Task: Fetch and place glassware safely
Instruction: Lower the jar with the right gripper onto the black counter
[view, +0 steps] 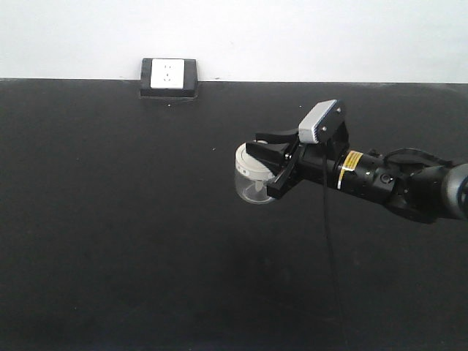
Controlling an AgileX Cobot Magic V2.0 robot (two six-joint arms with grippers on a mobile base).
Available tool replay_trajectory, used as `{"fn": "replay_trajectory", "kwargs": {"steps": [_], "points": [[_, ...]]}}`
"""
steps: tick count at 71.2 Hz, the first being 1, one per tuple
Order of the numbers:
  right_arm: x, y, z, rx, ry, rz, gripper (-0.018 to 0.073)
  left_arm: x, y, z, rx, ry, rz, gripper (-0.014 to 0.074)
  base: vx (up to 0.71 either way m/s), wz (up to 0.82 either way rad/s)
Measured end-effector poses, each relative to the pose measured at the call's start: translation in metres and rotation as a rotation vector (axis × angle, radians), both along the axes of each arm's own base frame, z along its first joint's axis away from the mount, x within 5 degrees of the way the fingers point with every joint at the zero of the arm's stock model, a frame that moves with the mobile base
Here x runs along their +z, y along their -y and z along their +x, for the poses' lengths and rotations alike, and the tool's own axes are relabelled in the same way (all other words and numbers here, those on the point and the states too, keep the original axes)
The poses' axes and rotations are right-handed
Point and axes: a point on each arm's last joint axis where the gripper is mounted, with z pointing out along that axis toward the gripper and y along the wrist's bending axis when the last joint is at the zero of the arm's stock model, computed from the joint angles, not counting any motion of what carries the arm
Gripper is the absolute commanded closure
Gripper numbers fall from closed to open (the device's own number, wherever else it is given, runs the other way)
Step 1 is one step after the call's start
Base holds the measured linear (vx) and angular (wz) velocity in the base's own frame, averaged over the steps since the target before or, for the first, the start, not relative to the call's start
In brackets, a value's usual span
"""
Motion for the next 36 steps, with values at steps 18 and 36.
{"fn": "replay_trajectory", "kwargs": {"steps": [18,36], "points": [[-0.033,-0.001,0.006,0.01,-0.033,-0.049,0.056,0.0,0.0,0.0,0.0,0.0,0.0,0.0603,0.0,0.0],[-0.054,-0.001,0.008,0.008,-0.051,-0.068,0.056,0.0,0.0,0.0,0.0,0.0,0.0,0.0603,0.0,0.0]]}}
